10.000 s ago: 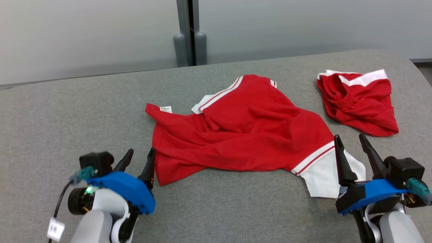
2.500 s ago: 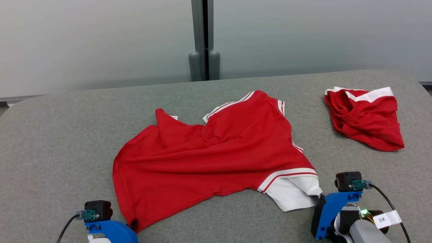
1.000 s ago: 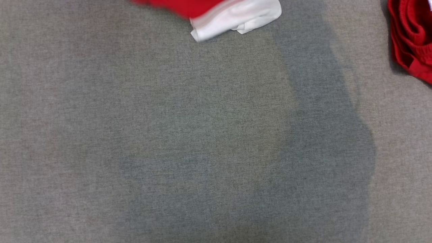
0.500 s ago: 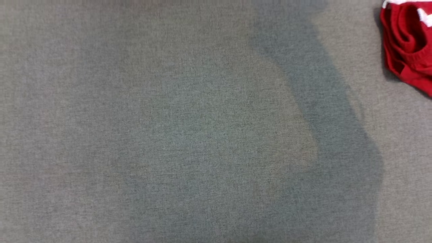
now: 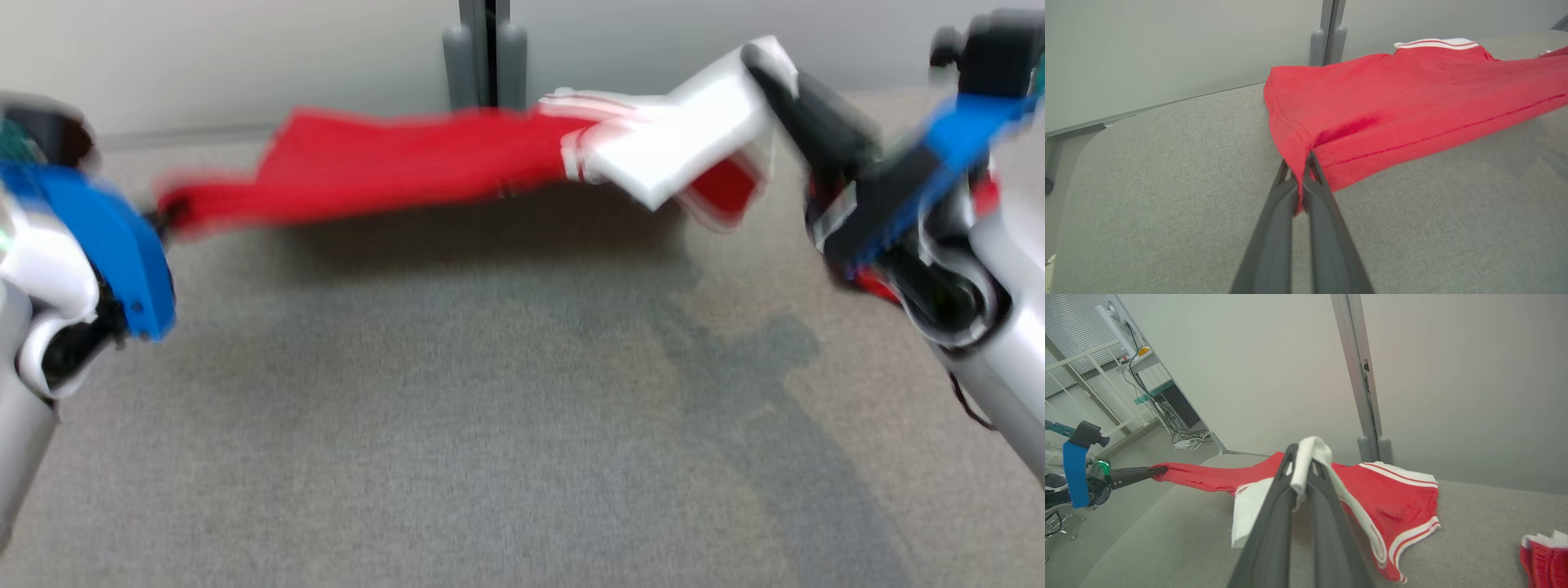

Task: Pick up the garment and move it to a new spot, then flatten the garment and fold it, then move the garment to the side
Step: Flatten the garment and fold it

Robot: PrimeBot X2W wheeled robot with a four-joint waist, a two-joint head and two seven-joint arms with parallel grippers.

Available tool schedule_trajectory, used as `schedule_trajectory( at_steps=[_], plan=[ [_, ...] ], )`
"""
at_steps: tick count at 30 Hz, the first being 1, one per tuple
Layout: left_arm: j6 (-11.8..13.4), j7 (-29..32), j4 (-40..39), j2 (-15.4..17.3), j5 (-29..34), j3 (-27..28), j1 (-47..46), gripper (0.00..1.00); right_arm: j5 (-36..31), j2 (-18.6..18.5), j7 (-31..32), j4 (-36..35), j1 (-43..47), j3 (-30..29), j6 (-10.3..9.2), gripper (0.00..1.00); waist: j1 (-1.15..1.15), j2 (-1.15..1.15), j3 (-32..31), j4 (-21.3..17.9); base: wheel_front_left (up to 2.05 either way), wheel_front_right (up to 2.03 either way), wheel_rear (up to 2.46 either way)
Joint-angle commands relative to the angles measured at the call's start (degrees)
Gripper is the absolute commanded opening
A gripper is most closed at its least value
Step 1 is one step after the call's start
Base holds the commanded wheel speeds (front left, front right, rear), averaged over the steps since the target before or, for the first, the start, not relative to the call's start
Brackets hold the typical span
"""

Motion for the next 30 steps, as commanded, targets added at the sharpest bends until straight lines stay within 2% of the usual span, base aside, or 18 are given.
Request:
schedule_trajectory(
  at_steps=[1, 7, 12, 13, 19, 23, 30],
  plan=[
    [0.17, 2.52, -2.29, 1.37, -1.36, -0.79, 3.92, 0.0, 0.22, -2.97, 1.34, -1.32, 5.53, 0.28, 0.01, 0.0, 0.03, 0.02, -4.03, -2.04, 0.0, 0.0, 0.0],
    [4.34, 11.83, -16.48, 7.23, -7.22, -3.09, 18.34, 0.0, 0.94, -10.44, 8.46, -7.59, 23.09, 0.33, 0.02, 0.0, 0.03, 0.02, -6.85, -1.24, 0.0, 0.0, 0.0],
    [9.27, 17.4, -29.54, 13.4, -11.91, -3.97, 27.82, 0.0, -0.05, -15.98, 19.55, -15.59, 34.37, 1.71, 0.01, 0.0, 0.03, 0.02, -6.74, -0.92, 0.0, 0.0, 0.0],
    [9.27, 17.4, -29.54, 13.4, -11.91, -3.97, 27.82, 0.0, -0.05, -15.98, 19.55, -15.59, 34.37, 1.71, 0.01, 0.0, 0.03, 0.02, -6.74, -0.92, 0.0, 0.0, 0.0],
    [13.5, 24.15, -41.46, 19.92, -17.35, -5.44, 35.54, 0.0, 1.43, -21.12, 32.84, -24.43, 45.21, -0.63, 0.01, 0.0, 0.03, 0.02, -6.52, -0.21, 0.0, 0.0, 0.0],
    [14.92, 25.93, -46.27, 22.8, -19.29, -5.26, 37.5, 0.0, 3.06, -22.55, 38.06, -30.37, 49.94, -5.56, 0.02, 0.0, 0.03, 0.02, -6.31, 0.16, 0.0, 0.0, 0.0],
    [14.78, 28.96, -48.25, 24.14, -20.8, -4.54, 35.22, 0.0, 4.46, -20.76, 46.38, -36.53, 51.9, -14.23, 0.02, 0.0, 0.03, 0.02, -5.15, 0.13, 0.0, 0.0, 0.0]
  ],
)
